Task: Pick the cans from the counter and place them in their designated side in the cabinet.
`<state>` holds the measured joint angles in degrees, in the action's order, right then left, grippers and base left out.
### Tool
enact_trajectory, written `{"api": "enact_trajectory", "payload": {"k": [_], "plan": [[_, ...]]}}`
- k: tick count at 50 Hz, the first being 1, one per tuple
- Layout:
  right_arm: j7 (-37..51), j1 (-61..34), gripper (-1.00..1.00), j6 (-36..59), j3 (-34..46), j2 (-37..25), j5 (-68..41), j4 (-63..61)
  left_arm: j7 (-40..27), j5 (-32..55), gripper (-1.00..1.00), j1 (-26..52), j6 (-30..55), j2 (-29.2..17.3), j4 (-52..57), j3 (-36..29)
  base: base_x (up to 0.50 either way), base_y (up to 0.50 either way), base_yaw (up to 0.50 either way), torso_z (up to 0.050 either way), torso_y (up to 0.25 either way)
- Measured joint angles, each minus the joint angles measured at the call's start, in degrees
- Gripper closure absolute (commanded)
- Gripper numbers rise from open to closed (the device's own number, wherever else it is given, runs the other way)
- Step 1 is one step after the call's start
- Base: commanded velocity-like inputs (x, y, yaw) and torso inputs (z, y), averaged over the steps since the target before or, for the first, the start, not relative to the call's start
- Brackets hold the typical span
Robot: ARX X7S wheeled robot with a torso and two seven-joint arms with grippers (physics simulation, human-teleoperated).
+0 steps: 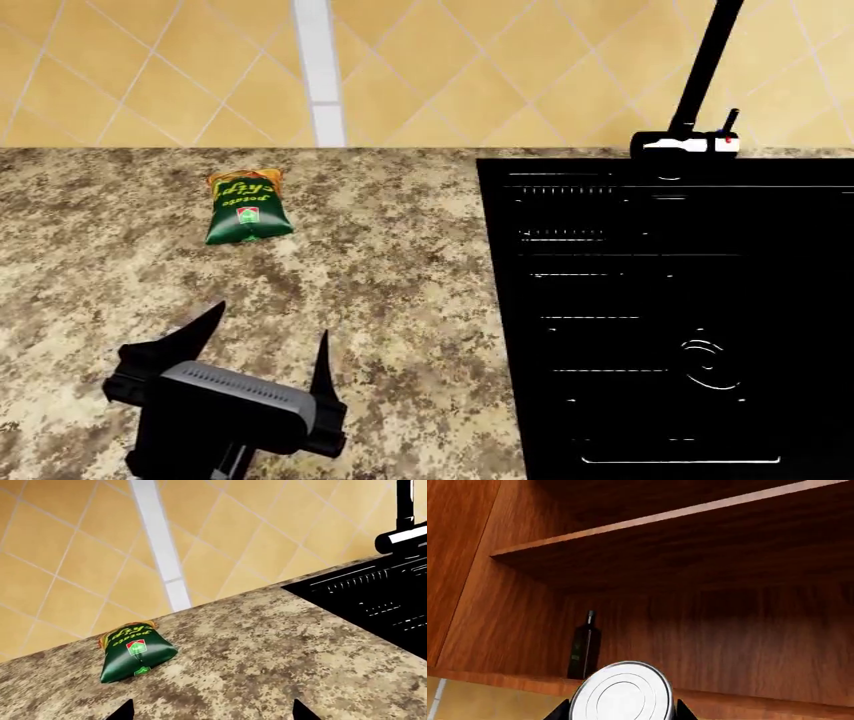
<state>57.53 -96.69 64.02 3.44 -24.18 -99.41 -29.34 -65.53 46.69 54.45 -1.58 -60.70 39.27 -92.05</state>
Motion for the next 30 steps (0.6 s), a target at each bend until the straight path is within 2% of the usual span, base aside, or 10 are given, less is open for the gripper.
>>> {"api": "enact_trajectory", "payload": {"k": [12, 30], "plan": [[-0.94, -11.9, 1.0, 3.07, -0.63, -5.75, 2.02, 3.55, 0.86, -0.04, -1.0, -0.32, -0.27, 0.75, -1.33, 0.09, 0.0, 0.0, 0.0, 0.0, 0.0], [-9.91, -16.56, 1.0, 5.68, -0.31, -15.15, 12.55, 7.32, 1.18, -0.16, -1.0, -0.6, 0.18, 1.52, -2.06, 0.16, 0.0, 0.0, 0.0, 0.0, 0.0]]}}
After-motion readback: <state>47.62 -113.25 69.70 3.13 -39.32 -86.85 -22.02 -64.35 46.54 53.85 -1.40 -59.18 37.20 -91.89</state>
